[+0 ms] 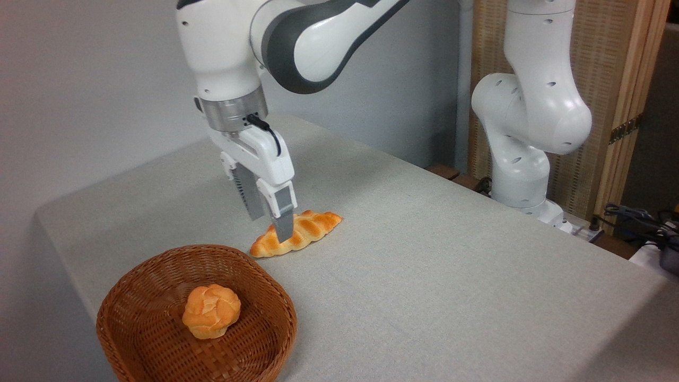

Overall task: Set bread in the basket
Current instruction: 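Move the open gripper over the croissant and lower it, then close the gripper on the middle of the croissant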

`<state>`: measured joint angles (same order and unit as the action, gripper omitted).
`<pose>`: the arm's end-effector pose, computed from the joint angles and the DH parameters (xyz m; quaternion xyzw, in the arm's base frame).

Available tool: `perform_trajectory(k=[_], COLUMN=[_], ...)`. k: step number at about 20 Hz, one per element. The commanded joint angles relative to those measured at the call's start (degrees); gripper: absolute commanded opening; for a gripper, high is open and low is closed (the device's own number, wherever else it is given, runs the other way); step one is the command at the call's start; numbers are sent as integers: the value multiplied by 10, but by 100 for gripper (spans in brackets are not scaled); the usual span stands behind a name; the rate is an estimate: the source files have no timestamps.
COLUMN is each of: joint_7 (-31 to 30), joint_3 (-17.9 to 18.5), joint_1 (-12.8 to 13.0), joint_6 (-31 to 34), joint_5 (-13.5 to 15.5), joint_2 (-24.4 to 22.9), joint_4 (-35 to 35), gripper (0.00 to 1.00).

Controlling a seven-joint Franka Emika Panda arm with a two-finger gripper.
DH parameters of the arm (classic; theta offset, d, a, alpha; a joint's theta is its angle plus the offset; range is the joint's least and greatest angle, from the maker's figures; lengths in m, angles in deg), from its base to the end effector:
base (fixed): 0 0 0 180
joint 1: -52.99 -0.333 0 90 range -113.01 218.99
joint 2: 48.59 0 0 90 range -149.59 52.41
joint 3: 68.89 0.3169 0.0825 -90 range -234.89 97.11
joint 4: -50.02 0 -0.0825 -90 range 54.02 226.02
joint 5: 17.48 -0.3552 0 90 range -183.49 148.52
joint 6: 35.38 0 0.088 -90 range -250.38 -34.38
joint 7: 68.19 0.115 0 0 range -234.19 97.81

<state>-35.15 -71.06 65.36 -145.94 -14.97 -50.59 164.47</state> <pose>0.4980 -0.1328 0.4754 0.9179 -0.3959 -0.0131 0.0221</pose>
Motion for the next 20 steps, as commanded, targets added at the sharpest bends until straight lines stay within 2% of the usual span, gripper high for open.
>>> perform_trajectory(k=[1,4,11,20], joint_7=[3,4,1,-2], joint_3=[2,3,0,-2], joint_1=[27,37,56,65], joint_6=[-18,-18,-39,-49], joint_5=[8,6,7,8], joint_2=[-39,-42,-12,6], joint_4=[67,82,86,85], gripper=[100,100,100,100])
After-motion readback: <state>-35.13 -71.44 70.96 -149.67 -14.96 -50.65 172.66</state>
